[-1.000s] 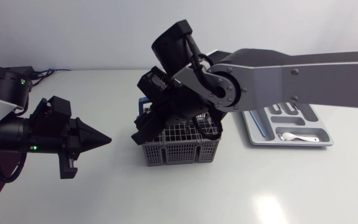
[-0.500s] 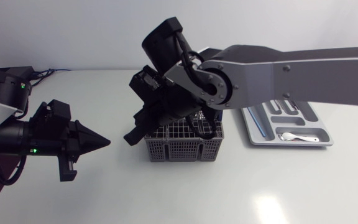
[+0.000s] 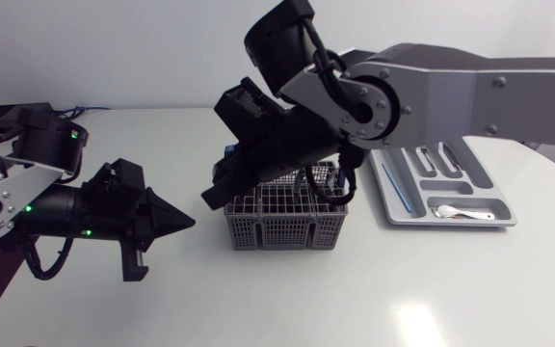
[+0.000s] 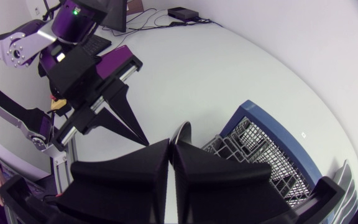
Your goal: Unload the cutlery basket into the drawer organizer.
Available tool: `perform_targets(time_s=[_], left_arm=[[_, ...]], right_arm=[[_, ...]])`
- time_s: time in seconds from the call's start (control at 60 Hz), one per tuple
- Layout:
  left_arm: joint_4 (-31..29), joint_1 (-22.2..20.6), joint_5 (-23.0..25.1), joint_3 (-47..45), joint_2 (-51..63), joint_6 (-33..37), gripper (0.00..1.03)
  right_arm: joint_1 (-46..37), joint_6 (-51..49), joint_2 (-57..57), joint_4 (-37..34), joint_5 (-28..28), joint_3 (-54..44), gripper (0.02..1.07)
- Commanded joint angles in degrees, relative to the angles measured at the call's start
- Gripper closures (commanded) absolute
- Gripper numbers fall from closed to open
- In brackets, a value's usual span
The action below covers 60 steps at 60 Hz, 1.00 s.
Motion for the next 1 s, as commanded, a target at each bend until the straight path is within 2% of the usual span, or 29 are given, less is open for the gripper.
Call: perform_targets(time_s=[0.0, 0.35, 0.667, 0.983], left_arm=[[1.43, -1.59, -0.76, -0.99, 2.63, -1.88, 0.86], [7.31, -5.37, -2.96, -0.72, 8.16, -5.49, 0.86], [8.81, -5.46, -3.40, -0.20, 10.89, -5.66, 0.86], [9.42, -5.81, -4.02, 1.47, 13.09, -5.75, 0.86]], right_arm=[[-0.71, 1.84, -2.16, -0.93, -0.62, 1.71, 1.01], [-3.70, 4.82, -4.53, -0.40, -7.39, 1.54, 1.01], [-5.98, 7.46, -6.99, -0.40, -12.13, 3.56, 1.01], [-6.24, 7.46, -9.28, -4.01, -13.89, 5.76, 1.01]])
